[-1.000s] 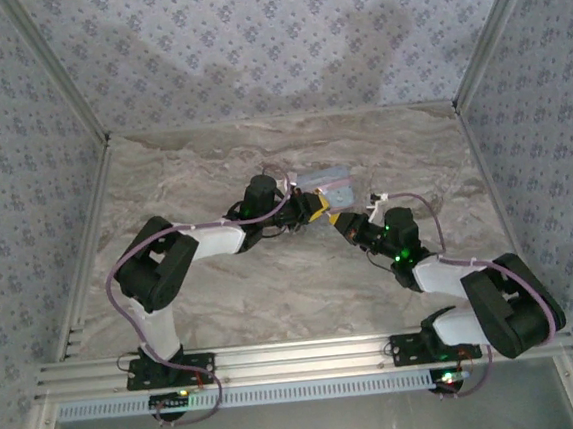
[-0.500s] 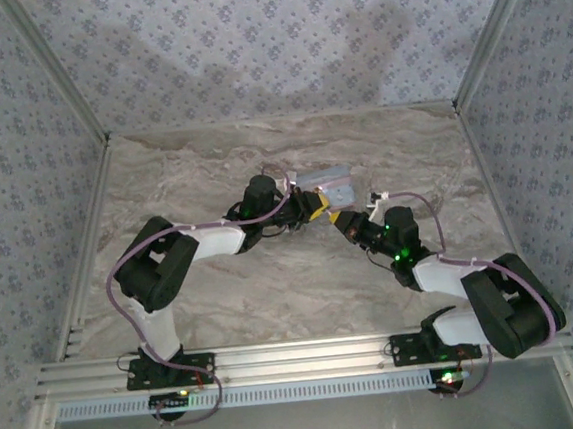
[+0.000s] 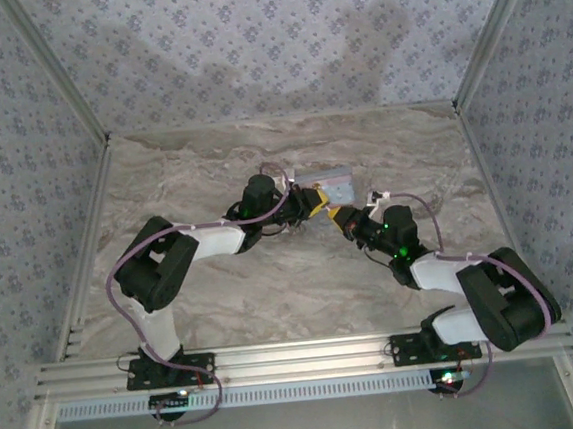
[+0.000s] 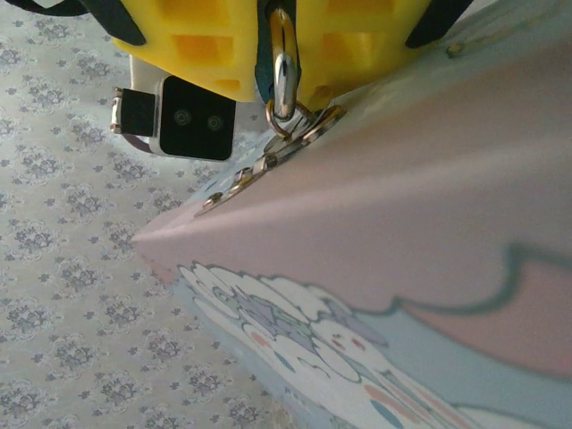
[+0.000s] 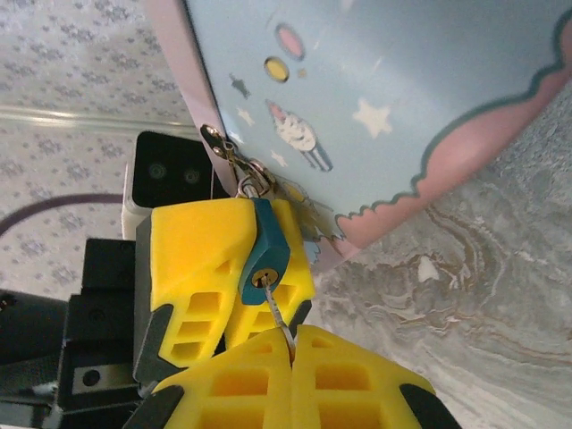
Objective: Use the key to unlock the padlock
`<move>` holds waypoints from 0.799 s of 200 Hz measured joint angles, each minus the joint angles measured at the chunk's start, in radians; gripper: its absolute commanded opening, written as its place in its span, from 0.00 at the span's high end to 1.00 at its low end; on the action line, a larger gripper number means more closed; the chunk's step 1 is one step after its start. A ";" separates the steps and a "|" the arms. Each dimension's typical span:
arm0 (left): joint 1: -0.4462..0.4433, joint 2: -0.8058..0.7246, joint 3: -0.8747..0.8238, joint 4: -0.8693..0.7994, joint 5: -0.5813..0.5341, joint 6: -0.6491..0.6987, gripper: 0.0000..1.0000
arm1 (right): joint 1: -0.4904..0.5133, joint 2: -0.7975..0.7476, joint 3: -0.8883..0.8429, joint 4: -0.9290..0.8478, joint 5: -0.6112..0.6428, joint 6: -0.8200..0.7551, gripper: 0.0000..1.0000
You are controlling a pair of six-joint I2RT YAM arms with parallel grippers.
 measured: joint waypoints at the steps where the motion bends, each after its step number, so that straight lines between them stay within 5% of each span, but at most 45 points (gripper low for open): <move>1: 0.000 0.000 0.000 0.000 0.000 0.000 1.00 | 0.000 0.001 0.000 0.001 0.000 0.005 1.00; 160: 0.006 0.000 0.000 0.005 -0.027 -0.011 1.00 | 0.002 0.090 0.005 0.119 0.006 0.168 1.00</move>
